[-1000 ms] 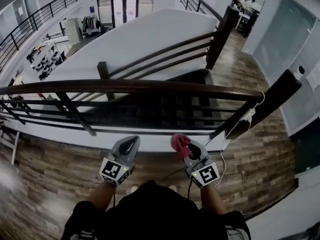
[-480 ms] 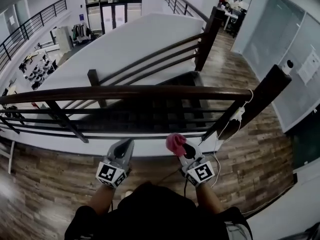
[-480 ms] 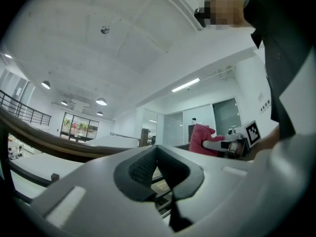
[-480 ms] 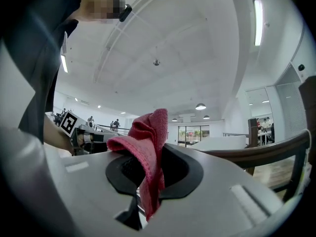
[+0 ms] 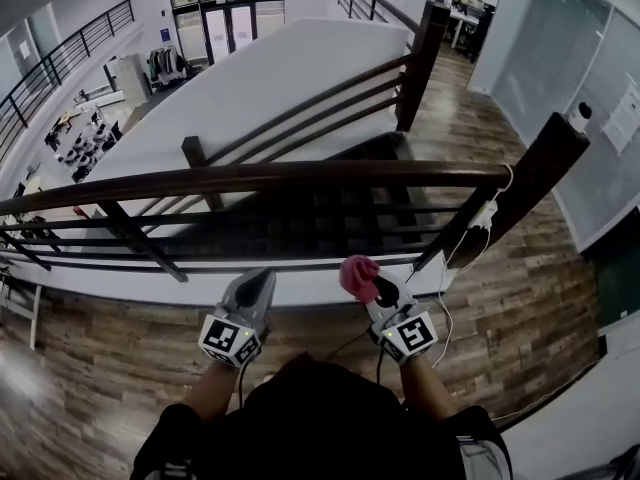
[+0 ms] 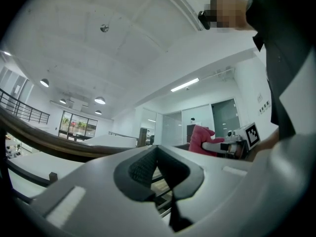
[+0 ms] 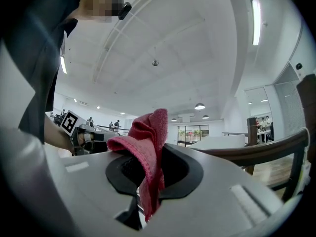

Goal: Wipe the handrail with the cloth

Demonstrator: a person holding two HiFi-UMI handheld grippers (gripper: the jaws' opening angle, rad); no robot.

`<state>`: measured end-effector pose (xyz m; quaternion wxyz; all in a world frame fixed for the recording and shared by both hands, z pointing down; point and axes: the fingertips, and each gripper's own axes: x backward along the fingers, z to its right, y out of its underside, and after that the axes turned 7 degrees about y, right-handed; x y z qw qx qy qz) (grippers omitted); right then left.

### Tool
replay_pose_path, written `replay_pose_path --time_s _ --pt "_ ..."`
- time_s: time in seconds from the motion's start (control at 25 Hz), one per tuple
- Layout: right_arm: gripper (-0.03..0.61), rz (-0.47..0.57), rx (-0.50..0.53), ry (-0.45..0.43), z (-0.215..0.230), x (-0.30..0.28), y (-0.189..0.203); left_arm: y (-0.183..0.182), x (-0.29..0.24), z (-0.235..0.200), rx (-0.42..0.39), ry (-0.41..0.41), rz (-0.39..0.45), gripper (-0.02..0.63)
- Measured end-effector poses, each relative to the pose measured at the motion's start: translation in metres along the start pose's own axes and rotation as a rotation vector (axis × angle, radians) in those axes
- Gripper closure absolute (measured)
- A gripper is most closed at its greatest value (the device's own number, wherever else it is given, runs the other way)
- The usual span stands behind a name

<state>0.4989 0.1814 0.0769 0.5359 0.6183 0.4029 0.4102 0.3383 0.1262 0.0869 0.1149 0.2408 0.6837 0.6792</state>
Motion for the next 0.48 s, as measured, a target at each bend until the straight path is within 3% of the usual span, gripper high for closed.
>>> replay_pose_path --time_s 0.16,0.48 --pt "0.53 -0.028 0.004 0.006 0.0023 0.0001 0.0044 -0.0018 -0.0015 -0.0034 0.001 -0.009 0.005 0.614" --pt "0.531 0.012 -0.034 -0.004 -0.0008 -0.0073 0.0079 0.0008 0.0 -0.0095 0.05 -0.021 0.023 0.614"
